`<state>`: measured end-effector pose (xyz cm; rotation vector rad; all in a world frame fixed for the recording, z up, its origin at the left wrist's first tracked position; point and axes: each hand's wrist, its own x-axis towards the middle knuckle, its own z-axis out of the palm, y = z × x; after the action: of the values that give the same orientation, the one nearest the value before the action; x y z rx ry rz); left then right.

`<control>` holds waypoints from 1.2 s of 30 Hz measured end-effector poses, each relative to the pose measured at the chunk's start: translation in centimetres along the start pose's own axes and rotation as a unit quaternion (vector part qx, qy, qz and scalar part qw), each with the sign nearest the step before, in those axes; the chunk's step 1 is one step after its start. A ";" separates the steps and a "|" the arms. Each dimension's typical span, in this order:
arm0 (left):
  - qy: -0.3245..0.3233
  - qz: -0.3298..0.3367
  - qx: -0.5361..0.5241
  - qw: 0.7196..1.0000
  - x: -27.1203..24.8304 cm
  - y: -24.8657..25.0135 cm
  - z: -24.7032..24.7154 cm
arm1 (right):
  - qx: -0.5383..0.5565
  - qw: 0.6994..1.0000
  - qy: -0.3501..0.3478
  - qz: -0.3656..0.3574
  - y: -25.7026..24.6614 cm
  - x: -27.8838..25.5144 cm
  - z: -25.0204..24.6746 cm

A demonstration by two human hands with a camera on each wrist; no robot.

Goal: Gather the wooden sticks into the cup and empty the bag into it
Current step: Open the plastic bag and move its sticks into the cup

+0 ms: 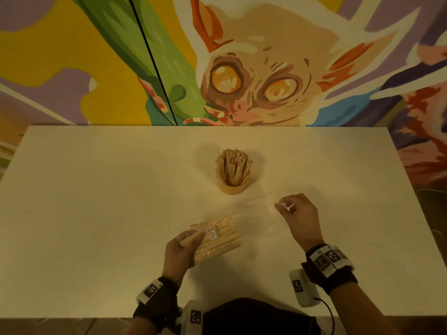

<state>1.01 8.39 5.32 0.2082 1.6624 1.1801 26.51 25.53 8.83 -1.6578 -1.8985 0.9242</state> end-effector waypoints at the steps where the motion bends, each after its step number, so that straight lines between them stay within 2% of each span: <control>1: 0.008 0.005 0.005 1.000 0.1 -0.1 -0.1 | 0.022 1.000 0.000 0.009 0.0 0.0 -0.1; 3: 0.024 0.014 0.005 1.000 0.0 0.1 -0.2 | 0.033 0.999 -0.008 0.003 -0.1 0.0 -0.1; 6: 0.043 0.043 0.018 0.998 -0.2 0.4 -0.1 | -0.020 0.998 0.002 -0.057 -0.2 0.0 -0.1; 8: 0.043 0.061 0.034 0.997 -0.4 0.7 0.0 | -0.011 0.997 0.007 -0.078 -0.3 0.2 0.0; 11: 0.040 0.071 0.040 0.996 -0.4 0.7 0.2 | 0.088 0.996 -0.001 0.003 -0.7 0.3 0.0; 13: 0.043 0.079 0.043 0.995 -0.5 0.7 0.0 | 0.103 0.994 -0.014 0.035 -0.8 0.5 0.0; 15: 0.042 0.077 0.042 0.995 -0.5 0.6 -0.3 | 0.074 0.994 -0.071 0.039 -1.0 0.4 -0.2; 17: 0.041 0.064 0.032 0.997 -0.5 0.5 -0.7 | 0.103 0.985 -0.130 0.048 -1.7 0.3 -0.7; 20: 0.036 0.030 0.023 0.999 -0.3 0.4 -1.3 | 0.265 0.945 -0.182 0.056 -3.2 0.4 -1.6; 22: 0.027 0.002 0.005 1.000 -0.2 0.4 -1.6 | 0.328 0.922 -0.198 0.046 -4.3 0.3 -2.2; 24: 0.016 -0.010 -0.013 1.000 -0.3 0.5 -1.6 | 0.360 0.906 -0.220 0.041 -5.2 0.3 -2.6; 26: 0.014 -0.012 -0.030 0.999 -0.4 0.8 -1.5 | 0.395 0.876 -0.263 0.087 -5.5 0.7 -2.9; 28: 0.010 -0.007 -0.051 0.999 -0.5 1.1 -1.7 | 0.424 0.830 -0.329 0.152 -5.0 0.8 -3.1; 30: 0.009 -0.001 -0.062 0.998 -0.4 1.4 -2.0 | 0.411 0.810 -0.385 0.164 -3.9 0.7 -3.0; 33: 0.005 0.001 -0.075 0.997 -0.2 1.9 -2.3 | 0.385 0.805 -0.413 0.181 -3.0 -0.2 -2.4; 36: -0.005 0.004 -0.068 0.998 0.0 2.1 -2.6 | 0.307 0.844 -0.414 0.147 -3.4 -1.2 -2.1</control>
<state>-1.91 7.92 6.94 0.1343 1.5681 1.2904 25.91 24.61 12.83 -1.2261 -1.4832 2.3781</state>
